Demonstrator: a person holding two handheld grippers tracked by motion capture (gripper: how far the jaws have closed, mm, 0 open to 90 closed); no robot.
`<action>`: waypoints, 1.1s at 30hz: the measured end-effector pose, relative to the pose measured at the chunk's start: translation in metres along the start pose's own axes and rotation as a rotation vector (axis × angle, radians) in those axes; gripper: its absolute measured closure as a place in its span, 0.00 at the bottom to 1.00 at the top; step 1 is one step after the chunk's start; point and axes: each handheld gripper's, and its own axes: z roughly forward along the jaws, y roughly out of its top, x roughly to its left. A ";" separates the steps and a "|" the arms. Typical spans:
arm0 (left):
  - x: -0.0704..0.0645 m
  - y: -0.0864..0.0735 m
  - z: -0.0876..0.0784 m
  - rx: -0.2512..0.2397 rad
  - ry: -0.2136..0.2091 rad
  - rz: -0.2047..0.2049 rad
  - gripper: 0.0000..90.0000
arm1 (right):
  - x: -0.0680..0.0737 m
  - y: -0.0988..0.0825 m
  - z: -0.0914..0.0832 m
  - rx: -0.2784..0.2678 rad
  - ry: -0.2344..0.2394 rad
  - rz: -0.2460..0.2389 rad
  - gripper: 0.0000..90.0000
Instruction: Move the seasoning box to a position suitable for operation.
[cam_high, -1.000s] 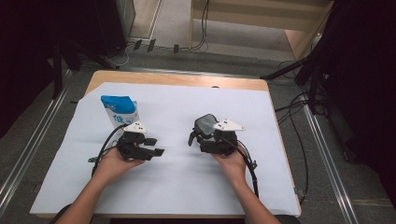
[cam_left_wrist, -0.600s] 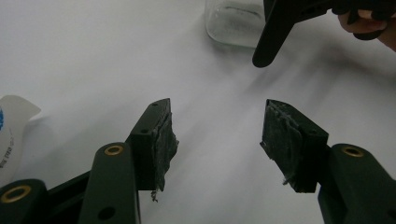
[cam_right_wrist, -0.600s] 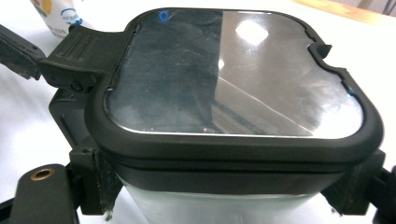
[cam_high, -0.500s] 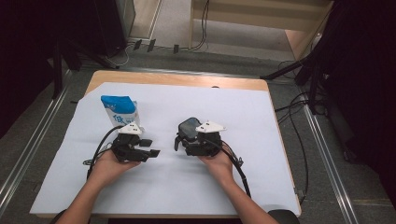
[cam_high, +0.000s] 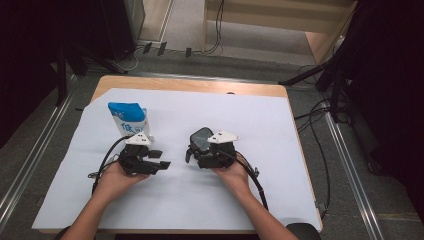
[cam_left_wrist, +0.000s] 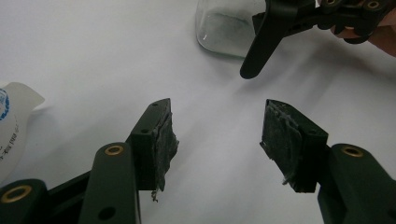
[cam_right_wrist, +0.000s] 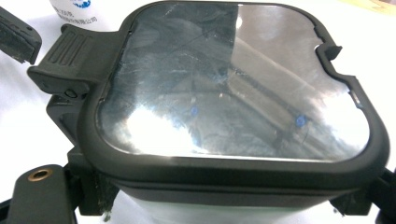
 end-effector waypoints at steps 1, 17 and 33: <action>0.000 0.000 0.000 -0.002 0.002 0.001 0.49 | 0.000 0.000 0.000 0.001 -0.001 -0.001 0.16; 0.000 0.005 0.003 -0.015 0.003 0.009 0.50 | -0.008 -0.005 -0.027 0.037 0.078 0.030 0.06; 0.000 0.019 0.013 -0.036 -0.063 0.044 0.99 | -0.035 -0.023 -0.062 -0.008 0.142 0.112 0.62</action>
